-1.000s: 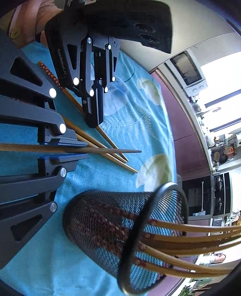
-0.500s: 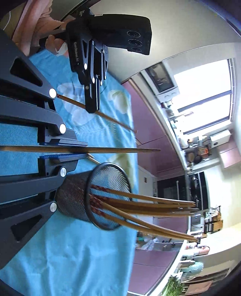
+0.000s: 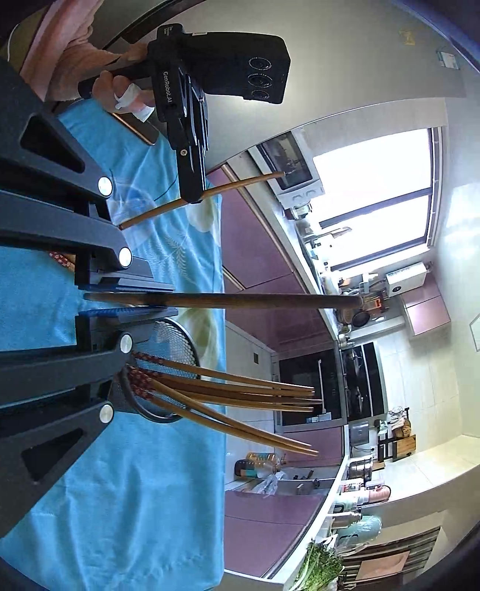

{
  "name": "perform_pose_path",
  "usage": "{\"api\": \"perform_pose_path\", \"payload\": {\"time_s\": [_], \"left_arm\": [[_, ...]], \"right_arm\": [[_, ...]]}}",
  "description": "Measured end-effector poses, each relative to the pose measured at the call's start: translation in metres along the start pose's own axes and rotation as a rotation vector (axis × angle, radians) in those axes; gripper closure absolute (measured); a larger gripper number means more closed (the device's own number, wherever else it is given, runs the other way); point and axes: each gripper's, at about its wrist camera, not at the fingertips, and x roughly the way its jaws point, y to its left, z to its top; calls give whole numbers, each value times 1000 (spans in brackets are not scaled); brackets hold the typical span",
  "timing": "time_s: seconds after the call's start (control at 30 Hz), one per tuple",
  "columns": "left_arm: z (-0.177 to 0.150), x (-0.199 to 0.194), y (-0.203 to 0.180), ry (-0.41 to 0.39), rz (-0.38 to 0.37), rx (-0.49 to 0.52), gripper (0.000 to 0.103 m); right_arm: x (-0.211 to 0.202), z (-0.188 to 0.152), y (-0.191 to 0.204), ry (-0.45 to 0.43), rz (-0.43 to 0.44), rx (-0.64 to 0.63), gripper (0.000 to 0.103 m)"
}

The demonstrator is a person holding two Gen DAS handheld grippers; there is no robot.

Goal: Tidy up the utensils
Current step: 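Lift both chopsticks upright and lower them into the mesh cup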

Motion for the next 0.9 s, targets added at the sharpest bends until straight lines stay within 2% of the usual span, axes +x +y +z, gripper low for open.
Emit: {"api": "perform_pose_path", "payload": {"time_s": [0.2, 0.57, 0.9], "left_arm": [[25, -6, -7, -56, -27, -3, 95], [70, -14, -38, -135, -51, 65, 95], [93, 2, -57, -153, -37, 91, 95]], "right_arm": [[-9, 22, -2, -51, -2, -28, 97], [-23, 51, -7, -123, -24, -62, 97], [-18, 65, -14, -165, -51, -69, 97]]}}
